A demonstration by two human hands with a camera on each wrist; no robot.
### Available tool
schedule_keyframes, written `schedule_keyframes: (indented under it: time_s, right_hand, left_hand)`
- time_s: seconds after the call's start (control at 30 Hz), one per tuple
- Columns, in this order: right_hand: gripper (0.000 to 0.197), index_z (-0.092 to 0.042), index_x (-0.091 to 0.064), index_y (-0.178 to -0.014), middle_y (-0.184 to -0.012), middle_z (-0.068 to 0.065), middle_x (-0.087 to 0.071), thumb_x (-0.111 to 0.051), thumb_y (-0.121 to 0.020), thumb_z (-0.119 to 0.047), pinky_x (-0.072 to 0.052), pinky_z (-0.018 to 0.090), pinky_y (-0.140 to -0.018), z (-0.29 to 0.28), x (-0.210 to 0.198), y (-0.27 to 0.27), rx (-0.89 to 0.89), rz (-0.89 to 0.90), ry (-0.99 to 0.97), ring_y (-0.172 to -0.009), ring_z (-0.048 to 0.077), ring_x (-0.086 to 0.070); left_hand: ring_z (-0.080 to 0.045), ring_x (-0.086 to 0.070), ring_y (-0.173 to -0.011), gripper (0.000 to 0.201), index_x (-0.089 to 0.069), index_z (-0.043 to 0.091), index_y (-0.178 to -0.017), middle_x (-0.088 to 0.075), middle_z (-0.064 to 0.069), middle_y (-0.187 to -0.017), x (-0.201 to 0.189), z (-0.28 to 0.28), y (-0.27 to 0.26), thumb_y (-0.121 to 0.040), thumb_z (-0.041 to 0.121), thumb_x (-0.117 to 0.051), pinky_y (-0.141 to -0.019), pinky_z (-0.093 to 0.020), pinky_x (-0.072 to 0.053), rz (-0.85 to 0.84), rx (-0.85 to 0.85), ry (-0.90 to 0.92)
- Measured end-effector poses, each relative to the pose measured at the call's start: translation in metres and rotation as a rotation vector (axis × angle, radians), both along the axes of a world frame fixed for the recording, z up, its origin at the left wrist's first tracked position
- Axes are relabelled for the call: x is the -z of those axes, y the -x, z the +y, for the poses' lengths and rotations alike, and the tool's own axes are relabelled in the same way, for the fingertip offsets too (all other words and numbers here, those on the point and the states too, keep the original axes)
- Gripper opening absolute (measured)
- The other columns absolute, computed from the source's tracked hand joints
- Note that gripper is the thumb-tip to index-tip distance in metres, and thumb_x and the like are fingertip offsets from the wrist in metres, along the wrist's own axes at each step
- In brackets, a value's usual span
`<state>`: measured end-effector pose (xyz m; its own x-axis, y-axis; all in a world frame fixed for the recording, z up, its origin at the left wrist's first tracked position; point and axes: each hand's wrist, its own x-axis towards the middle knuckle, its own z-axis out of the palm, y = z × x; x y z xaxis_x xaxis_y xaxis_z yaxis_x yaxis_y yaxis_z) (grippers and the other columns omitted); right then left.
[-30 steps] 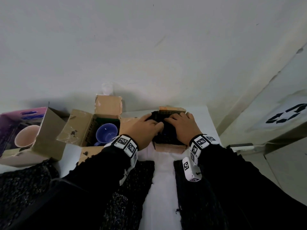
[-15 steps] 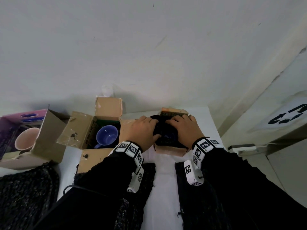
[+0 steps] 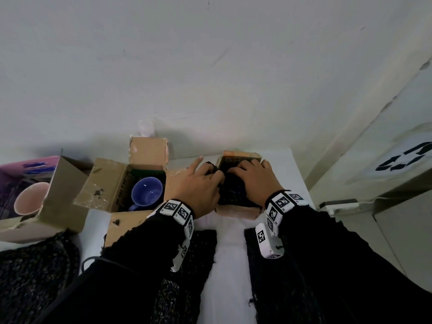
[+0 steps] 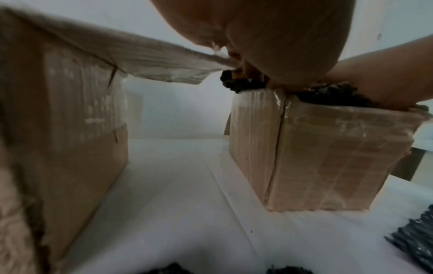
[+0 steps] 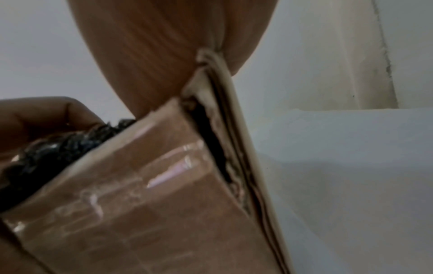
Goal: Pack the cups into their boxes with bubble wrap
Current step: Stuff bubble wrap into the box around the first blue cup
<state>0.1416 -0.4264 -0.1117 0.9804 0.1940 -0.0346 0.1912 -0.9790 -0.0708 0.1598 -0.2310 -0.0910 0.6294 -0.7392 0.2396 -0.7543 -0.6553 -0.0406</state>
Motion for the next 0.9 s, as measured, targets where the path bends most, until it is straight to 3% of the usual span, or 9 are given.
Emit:
schedule_keyframes:
  time_s: [0.07,0.1,0.2,0.27,0.4,0.53,0.7,0.83,0.9]
  right_hand:
    - [0.046,-0.03,-0.044,-0.133,-0.127,-0.001,-0.052,-0.054,-0.088,-0.031,-0.029,0.042,-0.093,0.0,0.0,0.0,0.016,-0.009,-0.019,-0.114,0.027,-0.046]
    - [0.044,-0.029,-0.044,-0.13,-0.126,-0.001,-0.054,-0.054,-0.088,-0.034,-0.029,0.042,-0.092,0.0,0.001,-0.001,0.025,-0.018,-0.034,-0.113,0.026,-0.047]
    - [0.042,-0.028,-0.044,-0.125,-0.121,-0.003,-0.057,-0.057,-0.086,-0.037,-0.031,0.041,-0.089,-0.001,0.003,0.0,0.024,-0.038,-0.062,-0.108,0.025,-0.05]
    - [0.04,-0.028,-0.046,-0.123,-0.119,-0.003,-0.056,-0.059,-0.085,-0.035,-0.03,0.041,-0.089,-0.001,0.003,0.001,0.013,-0.038,-0.065,-0.107,0.026,-0.049]
    - [0.036,-0.025,-0.049,-0.121,-0.119,-0.001,-0.055,-0.058,-0.086,-0.031,-0.03,0.042,-0.091,-0.001,0.003,0.001,0.02,-0.042,-0.049,-0.108,0.026,-0.048]
    - [0.03,-0.024,-0.051,-0.115,-0.115,-0.001,-0.057,-0.056,-0.086,-0.028,-0.031,0.041,-0.088,-0.001,0.004,0.001,0.025,-0.046,-0.066,-0.105,0.026,-0.049]
    - [0.031,-0.024,-0.045,-0.112,-0.111,-0.003,-0.06,-0.057,-0.084,-0.032,-0.033,0.042,-0.085,0.001,0.006,0.001,0.039,-0.067,-0.098,-0.099,0.026,-0.052]
    - [0.03,-0.025,-0.043,-0.105,-0.107,-0.001,-0.057,-0.061,-0.082,-0.034,-0.038,0.047,-0.085,0.002,0.009,0.005,0.011,-0.114,-0.11,-0.093,0.028,-0.051]
    - [0.023,-0.023,-0.046,-0.099,-0.104,0.0,-0.054,-0.057,-0.078,-0.024,-0.038,0.048,-0.083,0.001,0.006,0.006,-0.036,-0.129,-0.168,-0.093,0.027,-0.049]
  left_hand:
    - [-0.018,-0.05,-0.091,0.028,-0.059,0.018,-0.094,-0.062,-0.002,-0.09,0.0,0.0,0.003,-0.07,0.024,-0.072,-0.082,-0.02,-0.03,0.06,-0.018,0.185]
    - [-0.019,-0.052,-0.091,0.037,-0.057,0.016,-0.101,-0.058,-0.003,-0.101,-0.001,0.001,0.005,-0.07,0.024,-0.073,-0.077,-0.018,-0.032,0.126,-0.059,0.262]
    - [-0.018,-0.05,-0.106,0.073,-0.043,0.018,-0.128,-0.046,-0.005,-0.124,0.006,0.006,0.008,-0.068,0.049,-0.071,-0.085,-0.024,-0.042,0.152,-0.338,0.28]
    - [-0.014,-0.052,-0.107,0.081,-0.037,0.02,-0.131,-0.052,0.001,-0.121,0.008,0.008,0.009,-0.067,0.059,-0.068,-0.088,-0.026,-0.043,0.202,-0.441,0.272]
    - [-0.022,-0.059,-0.09,0.044,-0.057,0.013,-0.105,-0.061,-0.001,-0.097,0.016,0.002,0.013,-0.071,0.029,-0.08,-0.075,-0.018,-0.033,0.259,-0.278,0.462]
    - [-0.023,-0.059,-0.095,0.023,-0.071,0.019,-0.096,-0.068,0.004,-0.097,0.014,0.002,0.013,-0.078,0.034,-0.073,-0.08,-0.027,-0.031,-0.021,-0.183,0.252]
    - [-0.022,-0.053,-0.105,0.02,-0.068,0.028,-0.103,-0.065,0.011,-0.106,0.004,0.007,0.008,-0.093,0.037,-0.053,-0.083,-0.035,-0.033,-0.176,-0.088,0.004]
    - [-0.025,-0.05,-0.107,0.027,-0.065,0.026,-0.103,-0.064,0.009,-0.105,0.004,0.007,0.009,-0.076,0.022,-0.065,-0.082,-0.038,-0.028,-0.139,-0.003,-0.175]
    - [-0.025,-0.049,-0.108,0.035,-0.063,0.027,-0.106,-0.067,0.01,-0.102,0.003,0.001,0.011,-0.072,0.022,-0.068,-0.081,-0.039,-0.025,-0.096,-0.049,-0.148]
